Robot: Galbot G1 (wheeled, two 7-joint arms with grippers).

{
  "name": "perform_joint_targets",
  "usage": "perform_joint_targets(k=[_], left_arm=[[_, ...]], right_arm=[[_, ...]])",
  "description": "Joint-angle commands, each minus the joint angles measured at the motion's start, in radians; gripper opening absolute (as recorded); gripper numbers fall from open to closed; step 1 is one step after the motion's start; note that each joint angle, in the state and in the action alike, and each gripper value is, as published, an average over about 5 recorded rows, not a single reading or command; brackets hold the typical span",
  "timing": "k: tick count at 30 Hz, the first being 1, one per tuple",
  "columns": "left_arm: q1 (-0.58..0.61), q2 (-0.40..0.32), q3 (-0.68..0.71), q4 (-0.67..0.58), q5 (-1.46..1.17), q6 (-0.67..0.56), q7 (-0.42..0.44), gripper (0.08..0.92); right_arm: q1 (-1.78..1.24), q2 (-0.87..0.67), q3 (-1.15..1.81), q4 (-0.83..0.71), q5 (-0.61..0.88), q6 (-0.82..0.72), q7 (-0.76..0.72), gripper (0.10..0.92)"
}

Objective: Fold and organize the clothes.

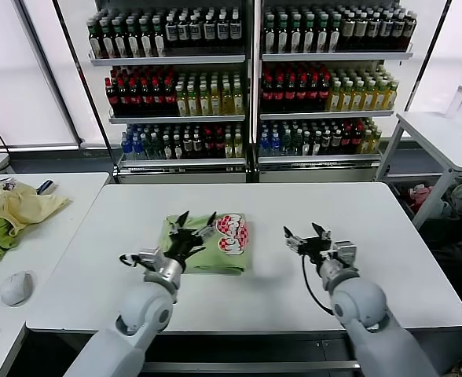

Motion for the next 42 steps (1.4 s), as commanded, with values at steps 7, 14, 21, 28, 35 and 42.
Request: perform_joint_targets(k=[7,14,21,28,35,42], left_arm=[[0.340,0.068,-0.350,-0.119,0.005,-0.059,-0.025,0.823],[0.379,0.065,-0.369,-0.139,0.009,-0.065,-0.025,0.823],[0.391,0.056,-0.364,-0.153,0.017,-0.064,-0.029,0.823],[0.405,0.054,-0.357,-0.171,0.022,-0.063,-0.029,0.823],[0.414,0.046,-0.344,-0.180,0.032,-0.063,-0.026,0.823],[0.416,0.043,-0.330,-0.183,0.045,-0.061,-0.022,0.823]], right_arm=[[0.299,0.301,-0.328,-0.458,0.024,-0.003,0.087,0.823],[0.302,0.324,-0.332,-0.500,0.028,0.004,0.093,0.823],[0.289,0.318,-0.320,-0.491,0.030,0.011,0.099,0.681],[0.285,0.245,-0.282,-0.457,-0.011,0.012,0.091,0.474],[0.318,0.126,-0.219,-0.440,-0.038,-0.011,0.024,0.275],[0.389,0.031,-0.172,-0.481,-0.150,-0.027,-0.141,0.152]])
